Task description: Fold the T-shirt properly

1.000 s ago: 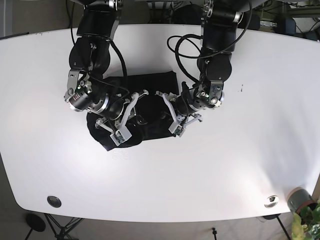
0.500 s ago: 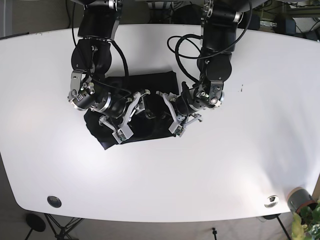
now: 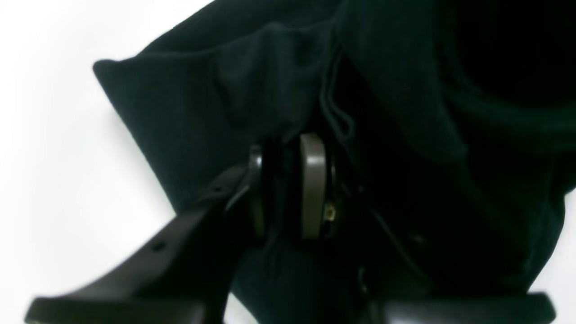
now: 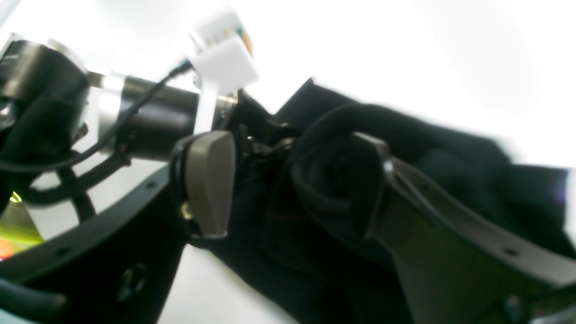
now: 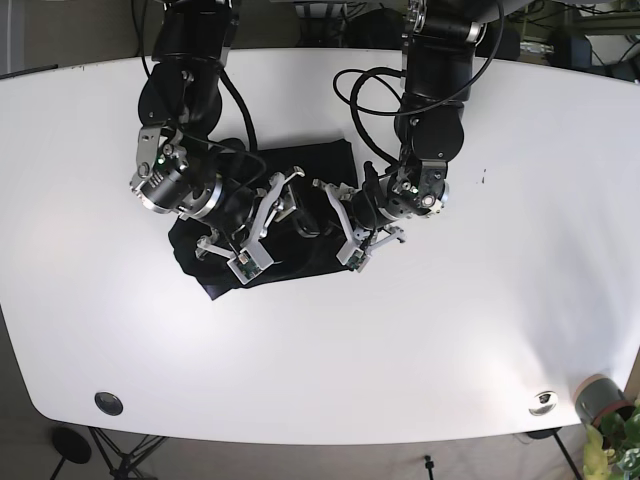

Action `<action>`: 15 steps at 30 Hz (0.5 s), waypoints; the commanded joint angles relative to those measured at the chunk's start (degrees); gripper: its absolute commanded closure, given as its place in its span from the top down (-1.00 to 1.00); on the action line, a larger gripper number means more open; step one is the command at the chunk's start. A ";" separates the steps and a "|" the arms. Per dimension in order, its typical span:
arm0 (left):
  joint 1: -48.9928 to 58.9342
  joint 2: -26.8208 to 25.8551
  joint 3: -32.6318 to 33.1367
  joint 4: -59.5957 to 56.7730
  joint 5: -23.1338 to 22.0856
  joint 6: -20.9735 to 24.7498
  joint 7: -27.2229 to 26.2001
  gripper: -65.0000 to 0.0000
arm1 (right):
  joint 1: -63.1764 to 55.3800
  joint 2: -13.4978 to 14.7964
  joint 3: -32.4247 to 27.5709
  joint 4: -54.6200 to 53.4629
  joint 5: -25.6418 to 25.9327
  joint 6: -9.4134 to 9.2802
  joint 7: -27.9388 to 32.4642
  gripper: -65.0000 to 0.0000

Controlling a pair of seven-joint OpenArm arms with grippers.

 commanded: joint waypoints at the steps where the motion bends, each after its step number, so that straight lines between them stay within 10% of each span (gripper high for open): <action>1: -0.81 0.39 0.02 1.04 0.15 -0.20 0.27 -0.73 | 1.09 1.62 1.40 3.15 1.11 0.29 1.43 0.15; 15: -1.17 0.56 0.02 6.49 -1.52 -0.29 0.27 -0.74 | -0.06 9.09 14.94 -2.65 17.11 0.29 1.16 0.17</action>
